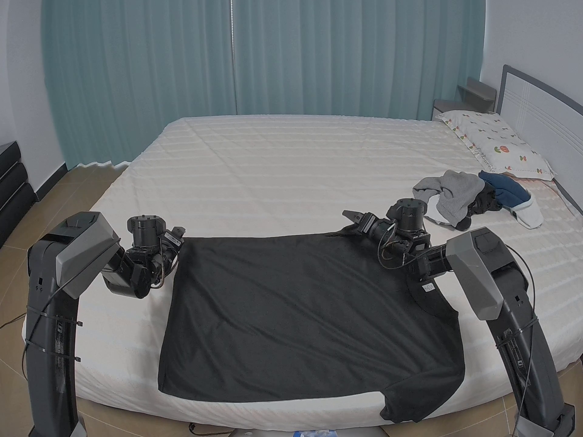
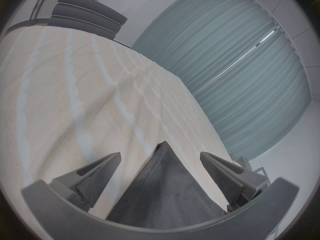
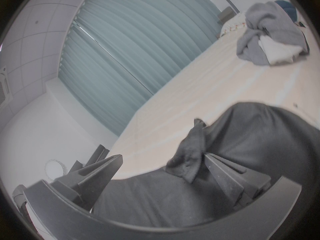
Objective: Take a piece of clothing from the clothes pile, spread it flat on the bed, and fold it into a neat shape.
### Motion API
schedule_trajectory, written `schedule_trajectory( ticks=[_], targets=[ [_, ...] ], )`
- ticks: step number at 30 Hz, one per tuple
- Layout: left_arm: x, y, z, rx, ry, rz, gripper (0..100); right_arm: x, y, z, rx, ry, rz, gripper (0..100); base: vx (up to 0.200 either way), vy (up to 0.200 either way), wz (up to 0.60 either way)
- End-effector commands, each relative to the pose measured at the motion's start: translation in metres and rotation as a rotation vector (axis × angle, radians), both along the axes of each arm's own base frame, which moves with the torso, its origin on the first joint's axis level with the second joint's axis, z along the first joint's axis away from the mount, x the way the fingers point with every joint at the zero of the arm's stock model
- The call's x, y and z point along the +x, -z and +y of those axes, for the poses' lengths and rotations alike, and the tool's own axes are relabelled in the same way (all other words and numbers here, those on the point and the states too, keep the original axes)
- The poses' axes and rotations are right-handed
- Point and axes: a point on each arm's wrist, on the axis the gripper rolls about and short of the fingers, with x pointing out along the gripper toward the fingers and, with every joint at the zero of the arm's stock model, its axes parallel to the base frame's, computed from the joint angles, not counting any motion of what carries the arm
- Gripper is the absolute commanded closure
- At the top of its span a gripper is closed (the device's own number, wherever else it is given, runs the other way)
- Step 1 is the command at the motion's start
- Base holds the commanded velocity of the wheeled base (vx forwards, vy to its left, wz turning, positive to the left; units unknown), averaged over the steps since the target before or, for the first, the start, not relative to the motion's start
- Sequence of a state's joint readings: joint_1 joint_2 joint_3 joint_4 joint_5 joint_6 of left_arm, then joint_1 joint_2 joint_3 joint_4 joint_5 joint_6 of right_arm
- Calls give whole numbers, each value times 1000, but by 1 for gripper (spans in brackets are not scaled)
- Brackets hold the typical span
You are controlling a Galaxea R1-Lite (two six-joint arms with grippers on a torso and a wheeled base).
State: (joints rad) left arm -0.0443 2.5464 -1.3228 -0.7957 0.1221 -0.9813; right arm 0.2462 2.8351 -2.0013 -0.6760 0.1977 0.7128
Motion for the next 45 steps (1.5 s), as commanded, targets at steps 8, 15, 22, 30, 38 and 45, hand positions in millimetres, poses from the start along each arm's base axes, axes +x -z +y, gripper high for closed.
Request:
schedule_trajectory(
  ticks=[8,15,22,30,38,45],
  targets=[
    [-1,-1,1,0,-4,0,0,0,-11,-2,2,19,-21,0,0,0,0],
    [-7,-11,2,-1,-4,-3,0,-2,-46,-7,-17,117,-9,0,0,0,0],
    [-29,-37,0,-24,59,-63,0,-31,-65,-28,-65,166,116,0,0,0,0],
    [-74,-63,0,-40,102,-64,0,-111,-91,-47,-100,61,149,0,0,0,0],
    [-127,-56,2,-41,101,54,0,-173,-76,-61,-104,49,224,0,0,0,0],
    [-176,-49,-1,-39,119,87,0,-227,-53,-75,-102,72,263,0,0,0,0]
  ],
)
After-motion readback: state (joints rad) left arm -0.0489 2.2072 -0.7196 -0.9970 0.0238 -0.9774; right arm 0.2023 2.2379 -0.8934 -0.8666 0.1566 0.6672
